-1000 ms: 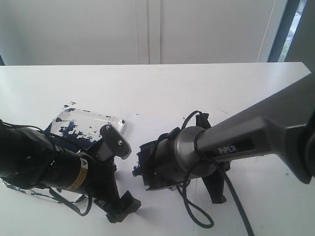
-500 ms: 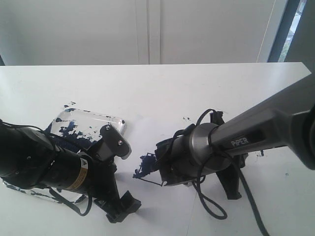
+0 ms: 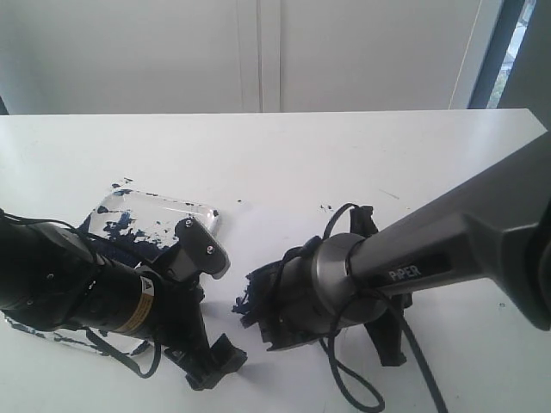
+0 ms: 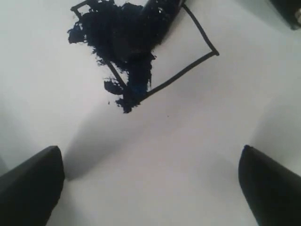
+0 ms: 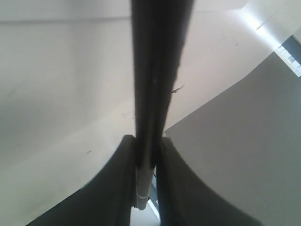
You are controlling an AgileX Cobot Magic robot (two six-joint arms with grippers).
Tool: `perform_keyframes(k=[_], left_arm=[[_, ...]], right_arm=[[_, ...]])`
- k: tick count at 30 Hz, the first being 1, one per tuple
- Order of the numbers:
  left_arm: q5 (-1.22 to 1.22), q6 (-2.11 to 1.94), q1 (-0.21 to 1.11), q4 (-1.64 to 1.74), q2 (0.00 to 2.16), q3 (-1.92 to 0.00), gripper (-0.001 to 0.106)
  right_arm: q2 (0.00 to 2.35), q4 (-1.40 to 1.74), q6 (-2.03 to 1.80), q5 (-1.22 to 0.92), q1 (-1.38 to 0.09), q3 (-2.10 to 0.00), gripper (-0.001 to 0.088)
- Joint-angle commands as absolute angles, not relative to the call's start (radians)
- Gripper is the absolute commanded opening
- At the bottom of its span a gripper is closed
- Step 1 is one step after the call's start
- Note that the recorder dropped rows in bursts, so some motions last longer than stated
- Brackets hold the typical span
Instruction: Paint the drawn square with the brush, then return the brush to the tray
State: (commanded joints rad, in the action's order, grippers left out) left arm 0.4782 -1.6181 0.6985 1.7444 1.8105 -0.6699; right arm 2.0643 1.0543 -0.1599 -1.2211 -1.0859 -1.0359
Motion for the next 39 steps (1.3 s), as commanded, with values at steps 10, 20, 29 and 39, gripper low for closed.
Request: perform_keyframes(k=[10, 20, 29, 39], left_arm=[[0.478, -1.618, 0.699, 1.744, 1.811, -0.67, 0.101], [0.478, -1.622, 0.699, 1.744, 1.811, -0.67, 0.101], [0.48, -1.622, 0.699, 1.744, 1.811, -0.67, 0.101], [0.482, -1.622, 0.699, 1.744, 1.811, -0.67, 0.101]], right_arm=[[2.011, 0.999, -0.16, -1.221, -1.101, -0.999, 0.0], [1.987, 0.992, -0.188, -1.221, -1.112, -0.937, 0.0], [1.987, 0.992, -0.188, -1.221, -1.168, -0.937, 0.0], [2.0, 1.008, -0.187, -1.221, -1.151, -0.937, 0.0]])
